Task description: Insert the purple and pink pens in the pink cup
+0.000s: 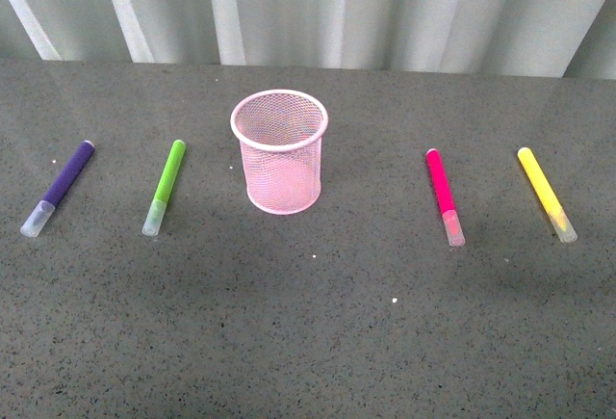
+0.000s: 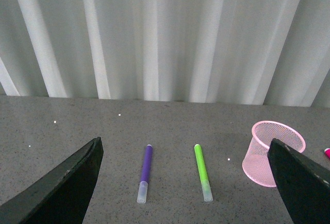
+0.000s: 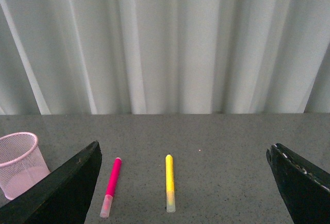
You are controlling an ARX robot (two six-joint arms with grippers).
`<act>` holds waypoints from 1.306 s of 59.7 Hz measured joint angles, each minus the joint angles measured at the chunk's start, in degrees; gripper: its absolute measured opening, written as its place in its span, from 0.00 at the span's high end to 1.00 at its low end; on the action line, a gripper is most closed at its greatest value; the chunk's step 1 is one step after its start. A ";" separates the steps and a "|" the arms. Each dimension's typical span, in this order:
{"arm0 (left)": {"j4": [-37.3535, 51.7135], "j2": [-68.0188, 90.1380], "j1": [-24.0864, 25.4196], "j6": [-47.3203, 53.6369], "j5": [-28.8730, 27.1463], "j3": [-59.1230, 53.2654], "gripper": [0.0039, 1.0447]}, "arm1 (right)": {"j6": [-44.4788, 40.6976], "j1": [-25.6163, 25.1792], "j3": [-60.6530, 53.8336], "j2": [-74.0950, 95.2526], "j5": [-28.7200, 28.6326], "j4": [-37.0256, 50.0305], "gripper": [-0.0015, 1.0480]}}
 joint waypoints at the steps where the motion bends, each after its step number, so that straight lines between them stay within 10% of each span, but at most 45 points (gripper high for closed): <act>1: 0.00 0.00 0.00 -0.02 0.02 0.00 0.06 | 0.00 0.00 0.00 0.00 0.00 0.00 0.07; 11: -5.62 9.60 -3.43 -7.67 -14.49 3.26 0.06 | 0.02 0.00 0.00 0.00 0.04 0.00 0.07; 31: 27.87 57.90 2.49 -5.01 2.32 20.00 0.06 | 0.02 0.00 0.00 0.00 0.00 0.00 0.07; 78: 12.83 116.83 7.91 13.31 4.76 59.12 0.06 | 0.02 0.00 0.00 0.00 0.00 -0.02 0.07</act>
